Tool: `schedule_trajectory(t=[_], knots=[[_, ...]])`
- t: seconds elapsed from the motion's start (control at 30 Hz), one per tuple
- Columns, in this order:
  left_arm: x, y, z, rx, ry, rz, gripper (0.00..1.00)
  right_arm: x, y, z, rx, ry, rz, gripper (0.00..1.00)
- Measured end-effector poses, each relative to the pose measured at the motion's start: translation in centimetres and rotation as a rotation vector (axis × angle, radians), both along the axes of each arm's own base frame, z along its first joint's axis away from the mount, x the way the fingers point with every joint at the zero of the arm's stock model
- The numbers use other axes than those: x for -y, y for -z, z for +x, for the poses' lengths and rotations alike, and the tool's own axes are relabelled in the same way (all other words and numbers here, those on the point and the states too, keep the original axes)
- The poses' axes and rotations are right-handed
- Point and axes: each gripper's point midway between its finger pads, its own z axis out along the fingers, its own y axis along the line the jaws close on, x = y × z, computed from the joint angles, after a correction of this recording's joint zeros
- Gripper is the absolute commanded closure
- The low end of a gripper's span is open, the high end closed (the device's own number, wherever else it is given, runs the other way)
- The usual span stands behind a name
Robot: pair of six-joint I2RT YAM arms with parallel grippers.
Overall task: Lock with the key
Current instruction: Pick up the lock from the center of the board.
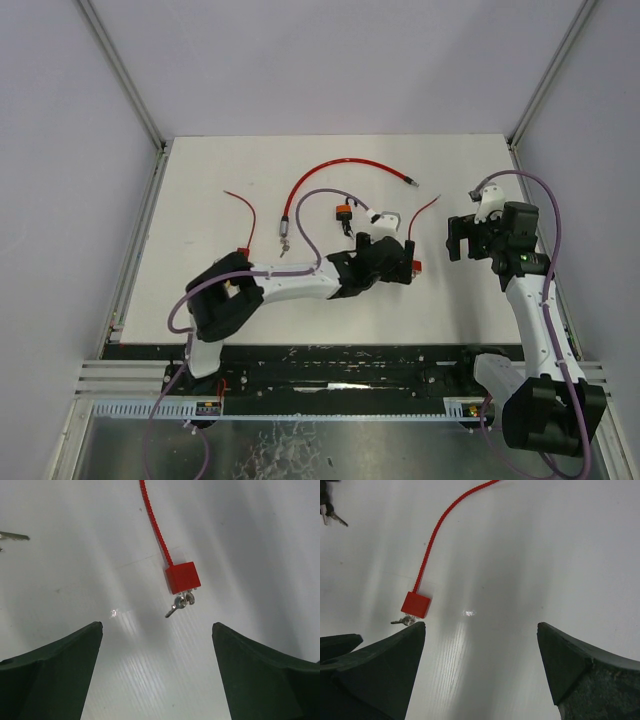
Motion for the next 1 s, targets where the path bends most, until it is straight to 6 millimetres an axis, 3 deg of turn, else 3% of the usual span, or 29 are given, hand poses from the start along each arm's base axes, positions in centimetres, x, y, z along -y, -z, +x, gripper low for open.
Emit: schedule_trajectory(t=[0.27, 0.43, 1.0], knots=[[2.9, 3.9, 1.3, -0.04, 0.006, 0.129, 0.23, 0.6, 0.1, 0.0, -0.008, 0.044, -0.001, 0.0], [3.7, 5.7, 1.9, -0.056, 0.001, 0.197, 0.26, 0.8, 0.1, 0.0, -0.01, 0.058, -0.001, 0.0], [5.9, 5.2, 3.4, -0.043, -0.01, 0.2, 0.3, 1.0, 0.1, 0.0, -0.011, 0.067, -0.003, 0.0]])
